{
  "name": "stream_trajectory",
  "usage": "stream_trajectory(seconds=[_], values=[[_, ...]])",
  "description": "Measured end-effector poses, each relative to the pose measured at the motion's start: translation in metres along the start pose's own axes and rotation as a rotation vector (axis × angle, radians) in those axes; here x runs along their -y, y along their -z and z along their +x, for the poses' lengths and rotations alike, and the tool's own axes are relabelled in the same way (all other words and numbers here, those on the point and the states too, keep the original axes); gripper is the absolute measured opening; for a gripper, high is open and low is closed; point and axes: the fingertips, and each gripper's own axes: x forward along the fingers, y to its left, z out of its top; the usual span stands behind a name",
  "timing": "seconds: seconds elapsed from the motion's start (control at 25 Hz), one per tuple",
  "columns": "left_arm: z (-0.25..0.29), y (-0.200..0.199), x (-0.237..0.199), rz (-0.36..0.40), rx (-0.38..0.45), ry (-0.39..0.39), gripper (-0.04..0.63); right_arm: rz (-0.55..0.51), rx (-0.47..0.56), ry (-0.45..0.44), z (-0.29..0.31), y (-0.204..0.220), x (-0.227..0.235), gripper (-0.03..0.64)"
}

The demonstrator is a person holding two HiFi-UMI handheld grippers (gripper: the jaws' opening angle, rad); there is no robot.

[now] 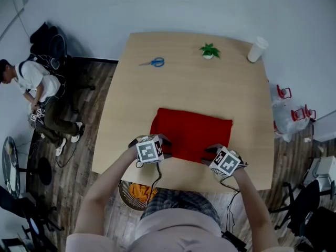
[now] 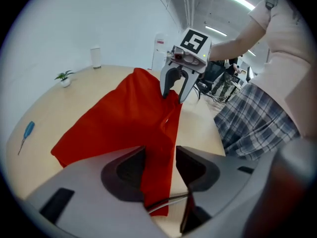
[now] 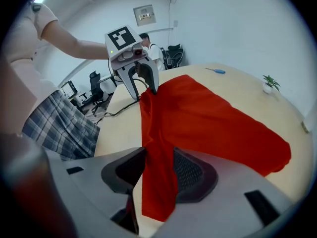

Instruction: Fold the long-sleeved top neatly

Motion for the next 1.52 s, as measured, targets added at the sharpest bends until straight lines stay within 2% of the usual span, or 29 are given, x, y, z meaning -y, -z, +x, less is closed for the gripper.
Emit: stream_trajectory(seconds=[0.16,0.28,0.44,0.56,0.68,0.8,0.92,1.04,1.12,1.32,1.52], values=[[0.007,0.005,0.028,0.054,-0.053,0.071,0.193,-0.058,-0.057,-0.076,0.004,0.006,-0.027,0.183],[0.005,0.014,0.047,0.047,-0.066,0.106,0.193,-0.093,-0.086,-0.102,0.007,0.016,-0.045,0.184],[0.011,0.019,0.050,-0.006,-0.048,0.098,0.195,-0.081,-0.094,-0.093,0.015,0.027,-0.044,0.186],[0.011,0.020,0.047,-0.017,-0.047,0.081,0.196,-0.080,-0.103,-0.092,0.016,0.026,-0.044,0.186],[0.000,0.010,0.042,-0.044,0.022,0.040,0.195,-0.059,-0.042,-0.087,0.003,0.012,-0.044,0.190],[-0.027,-0.010,0.026,-0.154,0.175,-0.018,0.195,0.009,0.095,-0.055,-0.025,-0.009,-0.034,0.190],[-0.067,-0.033,-0.007,-0.301,0.379,-0.124,0.178,0.102,0.259,0.022,-0.062,-0.030,-0.008,0.190],[-0.112,-0.047,-0.048,-0.416,0.559,-0.303,0.099,0.193,0.430,0.152,-0.103,-0.048,0.029,0.170],[-0.140,-0.052,-0.072,-0.472,0.642,-0.420,0.083,0.242,0.541,0.258,-0.132,-0.057,0.055,0.145],[-0.193,-0.056,-0.105,-0.582,0.765,-0.659,0.027,0.322,0.763,0.522,-0.202,-0.065,0.097,0.084],[-0.231,-0.067,-0.115,-0.583,0.851,-0.859,0.005,0.384,0.926,0.751,-0.259,-0.062,0.115,0.025]])
